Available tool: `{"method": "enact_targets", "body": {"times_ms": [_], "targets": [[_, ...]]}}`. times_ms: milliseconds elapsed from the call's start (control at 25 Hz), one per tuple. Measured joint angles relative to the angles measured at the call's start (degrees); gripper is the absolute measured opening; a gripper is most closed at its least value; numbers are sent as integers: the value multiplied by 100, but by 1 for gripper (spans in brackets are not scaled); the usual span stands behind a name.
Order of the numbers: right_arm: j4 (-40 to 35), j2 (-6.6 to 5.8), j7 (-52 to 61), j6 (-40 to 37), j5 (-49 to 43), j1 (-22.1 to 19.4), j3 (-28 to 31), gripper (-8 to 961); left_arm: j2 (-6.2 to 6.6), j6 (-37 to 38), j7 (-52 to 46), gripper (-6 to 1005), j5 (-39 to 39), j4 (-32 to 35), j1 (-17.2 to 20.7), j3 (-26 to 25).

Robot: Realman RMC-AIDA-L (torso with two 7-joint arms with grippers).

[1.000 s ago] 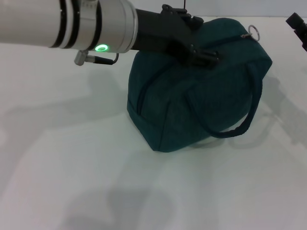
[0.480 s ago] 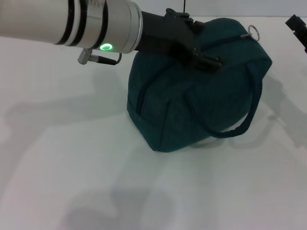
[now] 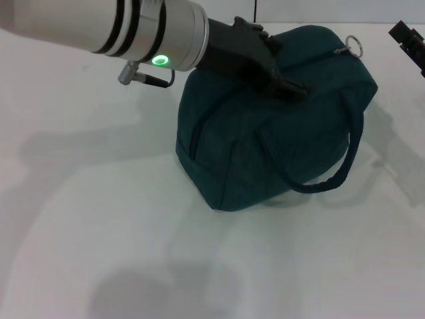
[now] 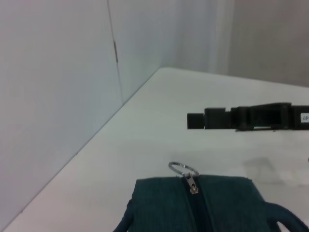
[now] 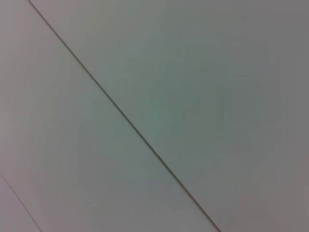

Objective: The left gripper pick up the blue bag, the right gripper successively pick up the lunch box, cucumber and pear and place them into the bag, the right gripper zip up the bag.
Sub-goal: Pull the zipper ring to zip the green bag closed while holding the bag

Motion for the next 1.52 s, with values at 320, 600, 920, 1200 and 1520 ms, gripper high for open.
{"method": "enact_targets", "body": {"times_ms": [320, 600, 920, 1200, 1520], "targets": [[5, 0, 21, 6, 19, -61, 24, 810, 1, 19, -146, 871, 172, -31, -43, -8], [5, 8, 23, 2, 26, -61, 26, 804, -3, -3, -140, 869, 185, -41, 3, 3], [5, 9, 23, -16, 45, -67, 26, 799, -6, 7, -158, 869, 141, 5, 67, 13], [5, 5, 23, -3, 47, -79, 25, 799, -5, 20, -176, 868, -206, 755, 489, 140], [5, 1, 23, 0, 47, -39, 25, 800, -6, -22, -203, 866, -186, 952, 744, 529]]}}
